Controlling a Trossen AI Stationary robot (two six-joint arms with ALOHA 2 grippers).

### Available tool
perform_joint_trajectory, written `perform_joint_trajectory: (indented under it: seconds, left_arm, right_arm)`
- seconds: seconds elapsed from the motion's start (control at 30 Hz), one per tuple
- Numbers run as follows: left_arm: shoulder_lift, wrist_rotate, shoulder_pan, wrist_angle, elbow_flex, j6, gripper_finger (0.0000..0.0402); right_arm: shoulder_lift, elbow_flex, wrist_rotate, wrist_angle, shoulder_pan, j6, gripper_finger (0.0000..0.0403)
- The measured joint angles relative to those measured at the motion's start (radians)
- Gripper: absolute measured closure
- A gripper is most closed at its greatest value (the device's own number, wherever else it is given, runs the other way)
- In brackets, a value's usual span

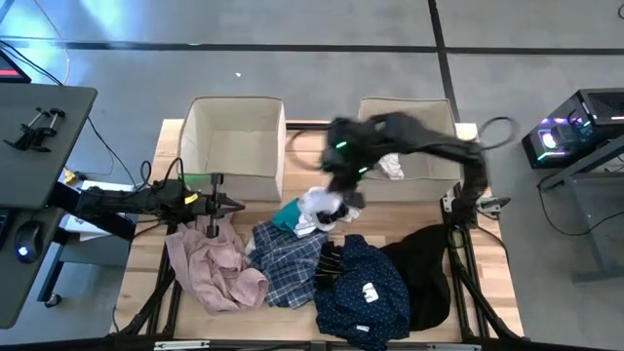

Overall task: Sort clothes
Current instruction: Put the white striped sock into the right laundry organizer

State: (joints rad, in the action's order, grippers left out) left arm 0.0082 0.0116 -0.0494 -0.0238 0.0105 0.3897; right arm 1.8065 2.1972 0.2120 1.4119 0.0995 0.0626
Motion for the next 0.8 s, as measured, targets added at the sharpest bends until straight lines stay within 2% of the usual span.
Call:
perform_joint_trajectory:
  seconds: [0.17,0.27,0.4,0.53,0.8]
  left_arm:
    - [0.0,-0.002,0.001,0.0,0.0,0.0,0.0401]
    - [0.0,-0.002,0.001,0.0,0.0,0.001,0.0401]
    - [0.0,-0.002,0.001,0.0,0.0,0.001,0.0401]
    - [0.0,-0.002,0.001,0.001,0.001,0.002,0.0402]
    - [0.0,-0.001,0.001,0.001,0.002,0.004,0.0402]
  right_arm:
    - [-0.229,-0.161,-0.274,0.063,0.089,-0.085,0.0403]
    - [-0.343,-0.262,-0.362,0.058,0.174,-0.13,0.0403]
    - [-0.448,-0.429,-0.38,0.043,0.301,-0.152,0.0403]
    - [-0.51,-0.641,-0.378,-0.059,0.414,-0.133,0.0403]
    - [-0.473,-1.031,-0.357,-0.378,0.557,-0.166,0.0403]
